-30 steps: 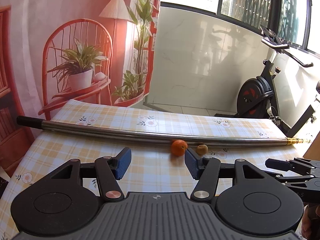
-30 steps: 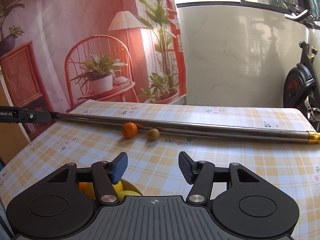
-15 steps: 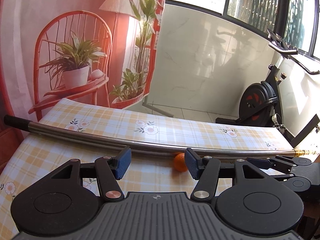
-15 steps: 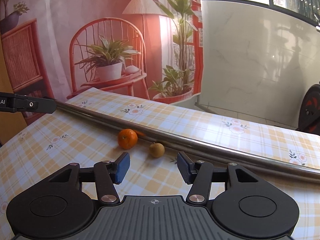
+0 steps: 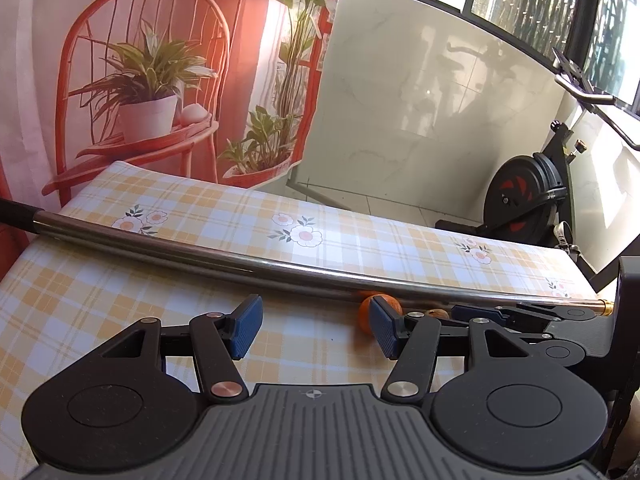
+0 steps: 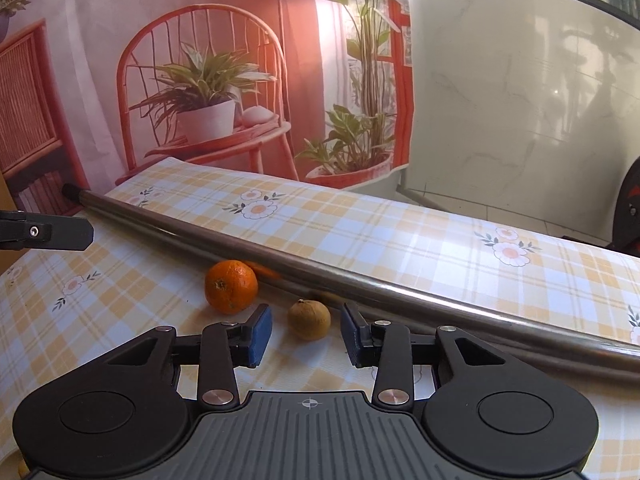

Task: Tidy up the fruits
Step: 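Grasp the kiwi with the right tool while the left tool grasps the tangerine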

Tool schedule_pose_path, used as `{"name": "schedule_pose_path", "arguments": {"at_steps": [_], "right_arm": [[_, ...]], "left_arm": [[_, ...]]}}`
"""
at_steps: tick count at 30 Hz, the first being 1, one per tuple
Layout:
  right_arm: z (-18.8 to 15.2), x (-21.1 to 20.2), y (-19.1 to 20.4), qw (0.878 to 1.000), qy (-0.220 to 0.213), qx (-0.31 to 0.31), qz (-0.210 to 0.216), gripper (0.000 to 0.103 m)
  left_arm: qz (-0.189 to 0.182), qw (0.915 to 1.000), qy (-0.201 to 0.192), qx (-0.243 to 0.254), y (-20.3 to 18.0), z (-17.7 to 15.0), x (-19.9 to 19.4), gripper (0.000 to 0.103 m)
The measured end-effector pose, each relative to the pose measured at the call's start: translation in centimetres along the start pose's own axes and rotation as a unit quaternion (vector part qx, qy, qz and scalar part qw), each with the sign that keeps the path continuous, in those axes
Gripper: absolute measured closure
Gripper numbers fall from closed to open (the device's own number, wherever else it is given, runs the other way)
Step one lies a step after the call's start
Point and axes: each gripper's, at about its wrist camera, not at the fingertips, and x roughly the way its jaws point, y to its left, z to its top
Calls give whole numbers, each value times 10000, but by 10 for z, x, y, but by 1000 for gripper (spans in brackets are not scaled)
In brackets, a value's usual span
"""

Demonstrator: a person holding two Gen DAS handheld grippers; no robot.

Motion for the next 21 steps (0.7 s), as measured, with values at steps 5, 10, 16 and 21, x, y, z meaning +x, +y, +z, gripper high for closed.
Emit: {"name": "schedule_pose_path", "arguments": {"at_steps": [5, 10, 16, 21], "right_arm": [[2, 15, 0, 9999, 149, -13, 21, 75], [-1, 10, -9, 9997, 113, 221, 64, 80], [-12, -17, -29, 9962, -81, 861, 107, 80], [-27, -39, -38, 9937, -211, 1104, -23, 80]], "left_arm": [[-85, 9999, 109, 25, -4, 1, 11, 42], [-235, 9994, 261, 25, -9, 3, 28, 42], [-433, 9973, 581, -95, -18, 5, 57, 42], [-385, 9964, 732, 176, -31, 4, 80, 42]]}}
